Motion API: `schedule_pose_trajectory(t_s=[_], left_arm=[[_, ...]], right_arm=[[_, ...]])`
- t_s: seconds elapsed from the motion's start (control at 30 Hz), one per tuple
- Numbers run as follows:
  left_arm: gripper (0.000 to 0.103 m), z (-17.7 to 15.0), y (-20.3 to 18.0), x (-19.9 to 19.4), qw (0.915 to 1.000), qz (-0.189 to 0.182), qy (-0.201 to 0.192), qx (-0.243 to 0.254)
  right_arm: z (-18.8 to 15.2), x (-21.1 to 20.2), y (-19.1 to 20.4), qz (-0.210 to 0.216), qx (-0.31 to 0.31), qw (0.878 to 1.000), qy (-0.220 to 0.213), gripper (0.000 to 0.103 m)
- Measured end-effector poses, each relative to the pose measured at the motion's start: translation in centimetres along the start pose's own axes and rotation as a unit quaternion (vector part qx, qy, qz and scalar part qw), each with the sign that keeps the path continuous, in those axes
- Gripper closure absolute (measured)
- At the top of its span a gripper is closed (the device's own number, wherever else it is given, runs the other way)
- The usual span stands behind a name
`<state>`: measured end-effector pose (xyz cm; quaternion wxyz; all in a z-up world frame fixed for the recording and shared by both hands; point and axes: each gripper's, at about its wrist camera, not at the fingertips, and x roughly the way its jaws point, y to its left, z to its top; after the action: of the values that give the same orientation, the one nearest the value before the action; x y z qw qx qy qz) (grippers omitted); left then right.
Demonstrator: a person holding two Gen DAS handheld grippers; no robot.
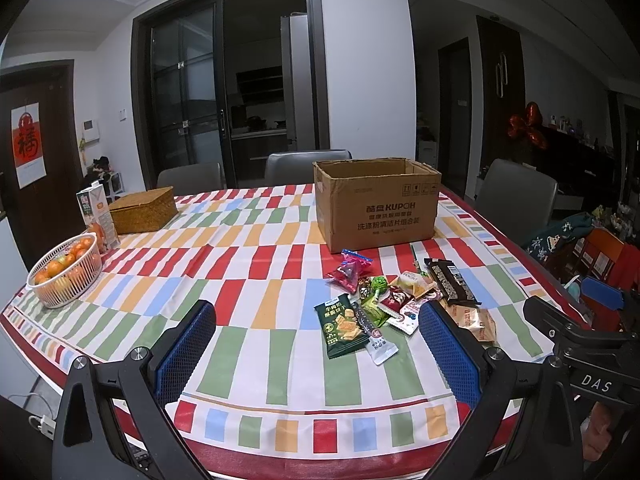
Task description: Organize snacks
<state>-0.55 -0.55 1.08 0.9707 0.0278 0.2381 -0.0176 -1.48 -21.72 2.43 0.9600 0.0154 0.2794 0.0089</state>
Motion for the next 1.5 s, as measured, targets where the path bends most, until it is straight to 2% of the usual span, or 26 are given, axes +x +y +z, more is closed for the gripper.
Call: schedule_pose_trajectory(t_s=[1.07, 1.1, 1.5], left_arm=[[0.000, -0.6, 0.0, 0.7, 0.9999, -0.009, 0.012, 0.002], [0.000, -0.7, 0.1, 0.9, 0.9999, -0.009, 0.013, 0.001], [0.001, -1.0, 0.5, 4.5, 0.9996, -0.006, 0.026, 0.011]], right_arm=[[0.3, 0.1, 0.3, 0.000, 0.003, 1.000, 0.006, 0.001], [-0.5, 0.5, -0.1, -0.001, 0.004, 1.000, 0.009, 0.001], [-1.3, 4.3, -0.1, -0.004, 0.012, 0.999, 0.049, 0.001]])
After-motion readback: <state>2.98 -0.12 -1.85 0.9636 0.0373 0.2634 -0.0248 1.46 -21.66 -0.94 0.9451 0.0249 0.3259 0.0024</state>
